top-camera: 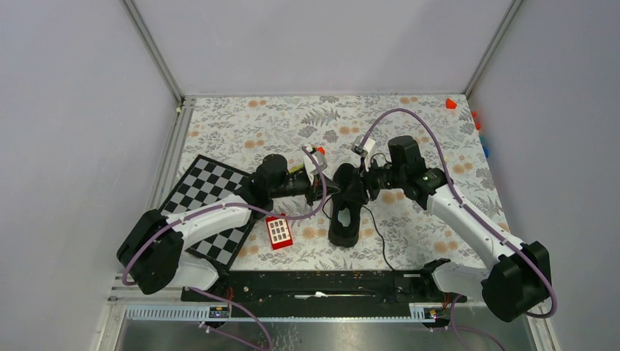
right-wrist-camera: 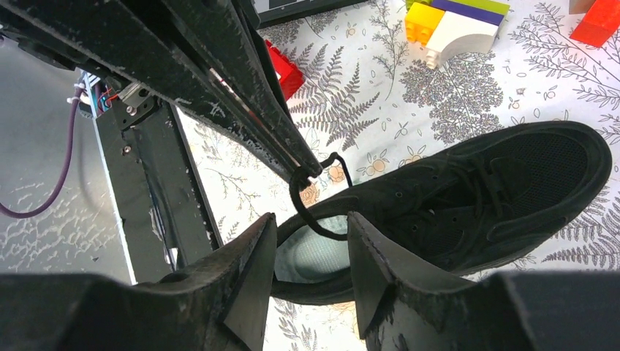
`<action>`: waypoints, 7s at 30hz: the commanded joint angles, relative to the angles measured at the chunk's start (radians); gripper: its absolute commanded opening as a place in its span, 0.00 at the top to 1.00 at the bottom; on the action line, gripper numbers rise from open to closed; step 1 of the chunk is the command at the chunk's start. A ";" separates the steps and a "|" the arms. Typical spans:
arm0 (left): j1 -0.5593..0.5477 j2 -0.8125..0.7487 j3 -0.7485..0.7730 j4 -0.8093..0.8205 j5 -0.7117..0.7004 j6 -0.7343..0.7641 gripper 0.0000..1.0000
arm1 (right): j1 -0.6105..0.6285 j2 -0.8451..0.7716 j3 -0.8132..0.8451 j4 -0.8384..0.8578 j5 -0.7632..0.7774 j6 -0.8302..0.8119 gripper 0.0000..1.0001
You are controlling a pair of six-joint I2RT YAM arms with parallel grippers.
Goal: Tie the shoes
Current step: Wrap the shoelace around the shoelace.
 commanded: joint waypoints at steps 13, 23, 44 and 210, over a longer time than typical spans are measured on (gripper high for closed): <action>-0.002 0.009 -0.012 0.043 -0.007 0.006 1.00 | 0.011 0.049 0.082 0.078 -0.086 0.039 0.70; -0.002 0.011 -0.017 0.051 -0.007 0.006 1.00 | 0.010 0.055 0.086 0.062 -0.083 0.034 1.00; -0.041 0.044 -0.086 0.117 -0.058 0.046 0.56 | 0.010 0.029 0.099 0.076 -0.111 0.141 1.00; -0.108 0.182 -0.104 0.593 -0.105 -0.216 1.00 | 0.065 -0.074 0.022 0.129 0.183 0.400 0.43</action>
